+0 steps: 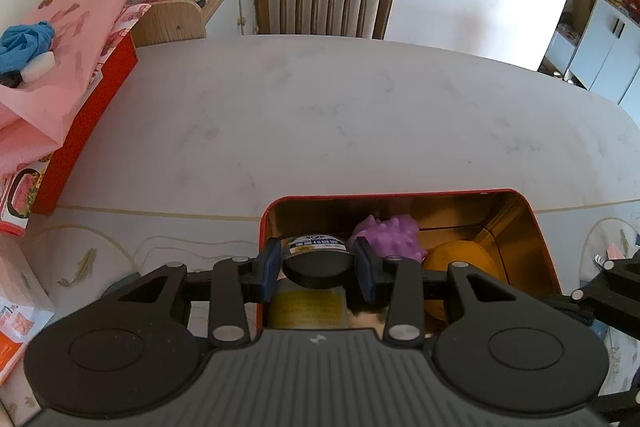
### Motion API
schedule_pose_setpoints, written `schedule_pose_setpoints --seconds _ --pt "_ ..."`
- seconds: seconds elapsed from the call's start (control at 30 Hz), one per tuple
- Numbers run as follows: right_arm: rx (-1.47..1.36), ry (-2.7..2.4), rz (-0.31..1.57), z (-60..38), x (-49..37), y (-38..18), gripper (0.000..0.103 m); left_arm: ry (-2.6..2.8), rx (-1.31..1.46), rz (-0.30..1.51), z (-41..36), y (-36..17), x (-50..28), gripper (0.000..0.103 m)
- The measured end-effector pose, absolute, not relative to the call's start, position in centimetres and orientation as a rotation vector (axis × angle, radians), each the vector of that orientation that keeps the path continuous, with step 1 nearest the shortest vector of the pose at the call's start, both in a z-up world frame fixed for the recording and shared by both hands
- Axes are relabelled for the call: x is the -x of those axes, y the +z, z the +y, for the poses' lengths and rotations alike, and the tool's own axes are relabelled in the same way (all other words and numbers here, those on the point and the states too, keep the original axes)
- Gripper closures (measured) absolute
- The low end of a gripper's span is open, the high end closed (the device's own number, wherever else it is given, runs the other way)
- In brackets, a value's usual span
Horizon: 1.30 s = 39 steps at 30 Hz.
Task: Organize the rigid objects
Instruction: 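Open both tools to drop the box and eraser into the tin, then move both tools back toward the pink soap dish and sunglasses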
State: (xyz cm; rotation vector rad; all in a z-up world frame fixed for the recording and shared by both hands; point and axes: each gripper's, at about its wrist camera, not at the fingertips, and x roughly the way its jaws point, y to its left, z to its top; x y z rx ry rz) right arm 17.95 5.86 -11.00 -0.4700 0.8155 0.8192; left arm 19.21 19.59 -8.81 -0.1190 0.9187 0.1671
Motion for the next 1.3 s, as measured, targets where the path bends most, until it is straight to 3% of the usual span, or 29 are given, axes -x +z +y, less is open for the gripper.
schedule_pose_setpoints --seconds 0.53,0.7,0.83,1.07,1.3 --pt "0.336 0.850 0.789 3.0 -16.3 -7.6 0.053 0.155 0.134 0.884 17.8 -6.9 -16.2 0.047" --pt "0.310 0.871 0.763 1.6 -15.0 -6.2 0.043 0.137 0.111 0.848 16.2 -5.4 -15.0 0.046" --pt "0.296 0.885 0.745 0.1 -14.2 -5.3 0.037 0.106 0.089 0.816 13.9 -4.3 -14.1 0.038" --pt "0.268 0.885 0.716 -3.5 -13.2 -4.1 0.019 0.054 0.087 0.786 9.9 -3.2 -13.4 0.031" --pt "0.224 0.835 0.715 -8.3 -13.3 -4.2 0.007 0.008 0.096 0.780 5.8 -3.1 -13.5 0.024"
